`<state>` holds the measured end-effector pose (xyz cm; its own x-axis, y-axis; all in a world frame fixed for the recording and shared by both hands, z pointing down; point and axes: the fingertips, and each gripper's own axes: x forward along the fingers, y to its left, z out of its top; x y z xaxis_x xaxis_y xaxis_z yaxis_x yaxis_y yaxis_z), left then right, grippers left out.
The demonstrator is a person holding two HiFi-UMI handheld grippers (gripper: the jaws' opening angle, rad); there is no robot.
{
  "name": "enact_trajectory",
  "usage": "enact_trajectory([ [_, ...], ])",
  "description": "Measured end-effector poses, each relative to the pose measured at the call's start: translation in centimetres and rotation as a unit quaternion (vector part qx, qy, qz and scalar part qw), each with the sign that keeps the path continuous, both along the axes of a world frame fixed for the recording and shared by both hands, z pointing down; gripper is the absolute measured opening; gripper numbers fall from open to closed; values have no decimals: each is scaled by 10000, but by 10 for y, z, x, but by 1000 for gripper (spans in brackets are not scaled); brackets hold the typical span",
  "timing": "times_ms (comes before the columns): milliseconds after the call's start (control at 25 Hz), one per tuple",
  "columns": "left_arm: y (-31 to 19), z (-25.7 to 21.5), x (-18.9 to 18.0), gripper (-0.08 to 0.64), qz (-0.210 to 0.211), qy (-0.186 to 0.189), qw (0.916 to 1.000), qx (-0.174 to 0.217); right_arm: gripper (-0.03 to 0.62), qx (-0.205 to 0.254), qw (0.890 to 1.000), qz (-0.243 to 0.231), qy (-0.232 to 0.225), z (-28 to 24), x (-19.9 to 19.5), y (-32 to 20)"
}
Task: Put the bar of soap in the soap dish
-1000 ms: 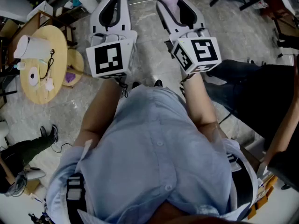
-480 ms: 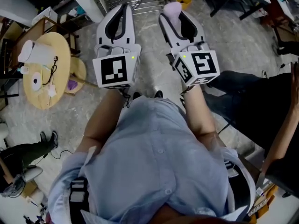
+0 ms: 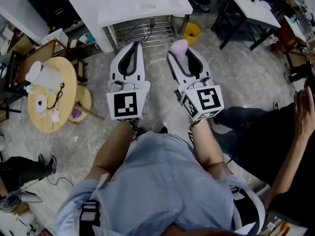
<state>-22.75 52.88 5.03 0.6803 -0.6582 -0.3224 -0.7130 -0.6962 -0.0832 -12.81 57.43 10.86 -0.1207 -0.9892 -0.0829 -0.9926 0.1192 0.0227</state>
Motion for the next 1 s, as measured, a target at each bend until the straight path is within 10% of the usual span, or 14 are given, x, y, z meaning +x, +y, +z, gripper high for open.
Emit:
enact_trajectory([
  [1000,-155,26,48,10,-3,-137,9997,-195,206,-311,9994,-71,-134,34,43,-140],
])
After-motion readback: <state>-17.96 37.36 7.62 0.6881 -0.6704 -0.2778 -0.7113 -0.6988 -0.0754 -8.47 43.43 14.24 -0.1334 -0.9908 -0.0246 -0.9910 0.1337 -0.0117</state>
